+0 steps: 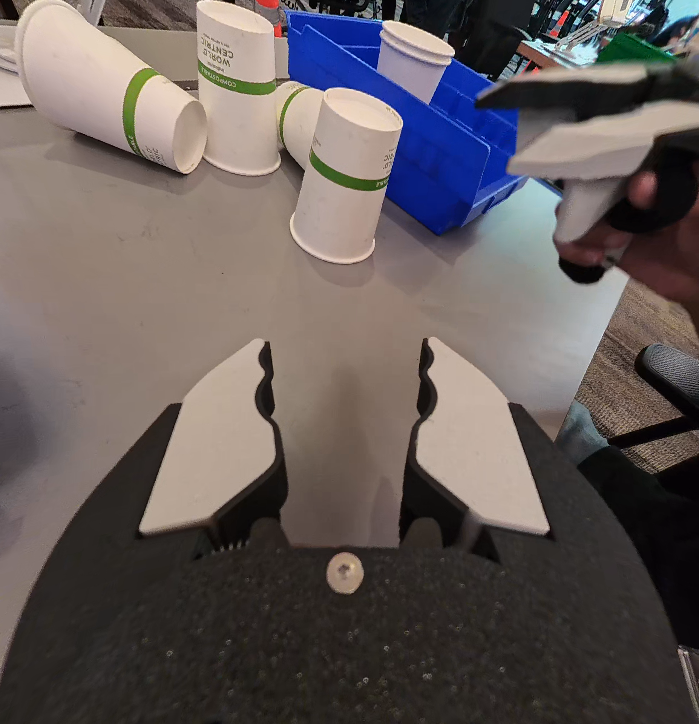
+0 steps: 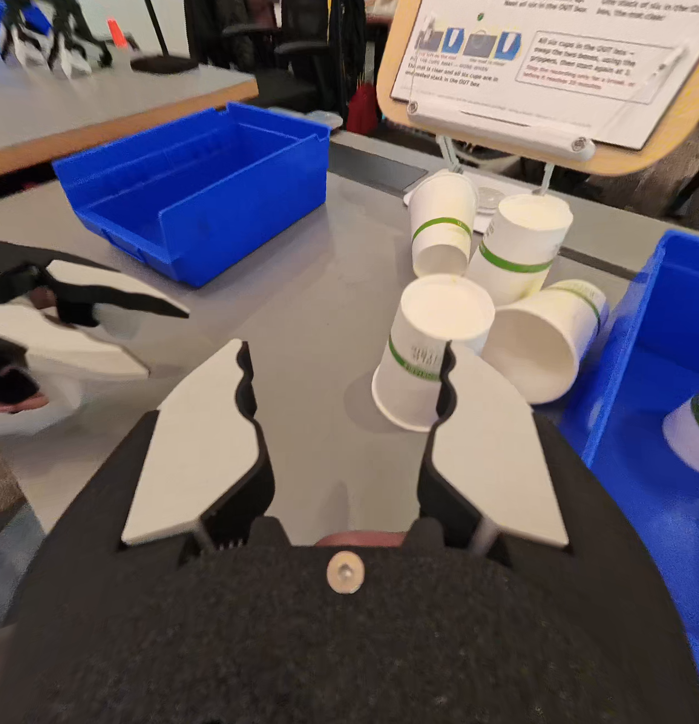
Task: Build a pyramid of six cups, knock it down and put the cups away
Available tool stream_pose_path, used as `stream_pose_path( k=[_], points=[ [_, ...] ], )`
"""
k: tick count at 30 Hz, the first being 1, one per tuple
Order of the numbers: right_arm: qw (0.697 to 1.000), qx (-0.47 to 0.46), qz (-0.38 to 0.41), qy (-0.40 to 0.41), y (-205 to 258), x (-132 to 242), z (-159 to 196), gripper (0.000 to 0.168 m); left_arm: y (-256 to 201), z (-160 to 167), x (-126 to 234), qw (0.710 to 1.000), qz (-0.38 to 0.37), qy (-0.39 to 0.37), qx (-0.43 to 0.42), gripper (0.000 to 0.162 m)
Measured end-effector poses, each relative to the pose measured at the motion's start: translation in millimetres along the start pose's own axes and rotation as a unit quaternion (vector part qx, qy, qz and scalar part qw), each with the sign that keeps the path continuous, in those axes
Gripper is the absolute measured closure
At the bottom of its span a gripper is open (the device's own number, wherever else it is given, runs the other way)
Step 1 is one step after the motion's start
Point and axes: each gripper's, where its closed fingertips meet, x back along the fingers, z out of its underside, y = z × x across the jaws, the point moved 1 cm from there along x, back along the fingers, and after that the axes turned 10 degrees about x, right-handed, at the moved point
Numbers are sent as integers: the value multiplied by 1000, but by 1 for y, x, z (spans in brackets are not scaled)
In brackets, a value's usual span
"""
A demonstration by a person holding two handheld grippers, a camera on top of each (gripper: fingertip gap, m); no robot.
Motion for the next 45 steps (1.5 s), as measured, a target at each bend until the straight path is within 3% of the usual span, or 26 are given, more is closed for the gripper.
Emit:
stream_pose_path(
  k=[6, 9, 12, 16, 24, 30, 35, 40, 45],
  points=[
    [992, -2, -42, 115, -47, -98, -77, 70, -1, 6, -5, 1000, 10, 17, 14, 91],
    [975, 58, 1, 213, -83, -166, -93, 69, -1, 9, -6, 1000, 10, 23, 13, 90],
    [946, 53, 13, 319, -103, -225, -77, 70, 1, 12, -6, 1000, 2, 28, 3, 90],
    [921, 11, 8, 388, -104, -275, -49, 69, 3, 15, -4, 999, 0, 35, -1, 90],
    [898, 22, 67, 434, -118, -315, -17, 76, 4, 12, 0, 999, -5, 37, -25, 90],
    [892, 49, 85, 442, -117, -318, -9, 81, 3, 16, -3, 998, -1, 49, -27, 90],
    [935, 55, 45, 346, -104, -296, -62, 82, 1, 18, -3, 998, -4, 51, -38, 90],
    [988, 64, 37, 137, -102, -219, -154, 82, 0, 20, -3, 998, -5, 53, -36, 90],
    [990, 68, 125, -14, -163, -103, -212, 82, 0, 22, -6, 997, -8, 59, -39, 90]
  ],
)
